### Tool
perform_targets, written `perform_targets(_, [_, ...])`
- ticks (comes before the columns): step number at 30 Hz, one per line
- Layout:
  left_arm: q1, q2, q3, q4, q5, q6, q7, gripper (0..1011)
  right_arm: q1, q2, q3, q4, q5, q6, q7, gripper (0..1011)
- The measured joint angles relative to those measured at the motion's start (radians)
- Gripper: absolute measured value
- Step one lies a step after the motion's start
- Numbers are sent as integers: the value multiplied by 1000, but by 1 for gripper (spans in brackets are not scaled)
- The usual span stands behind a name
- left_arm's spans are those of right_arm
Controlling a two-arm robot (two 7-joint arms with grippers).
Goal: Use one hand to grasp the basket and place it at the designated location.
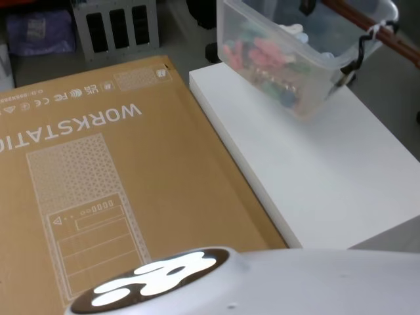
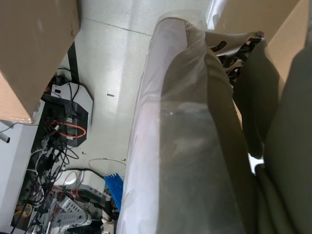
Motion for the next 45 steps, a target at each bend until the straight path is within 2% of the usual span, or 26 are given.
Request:
perform_targets(5, [0, 0, 0, 0, 0, 0, 0, 0, -32, 25, 8, -11, -7, 67, -7, 0])
perform_targets(9, [0, 0, 0, 0, 0, 0, 0, 0, -50, 33, 15, -14, -6, 90, -9, 0])
perform_targets(12, [0, 0, 0, 0, 0, 0, 0, 0, -74, 43, 27, 0, 20, 108, -1, 0])
perform_targets(26, [0, 0, 0, 0, 0, 0, 0, 0, -118, 54, 64, 37, 55, 140, 17, 0])
perform_targets(38, [0, 0, 0, 0, 0, 0, 0, 0, -151, 58, 87, 49, 29, 182, -22, 0])
perform_targets(45, [0, 0, 0, 0, 0, 0, 0, 0, -172, 41, 90, 74, 19, 166, -25, 0])
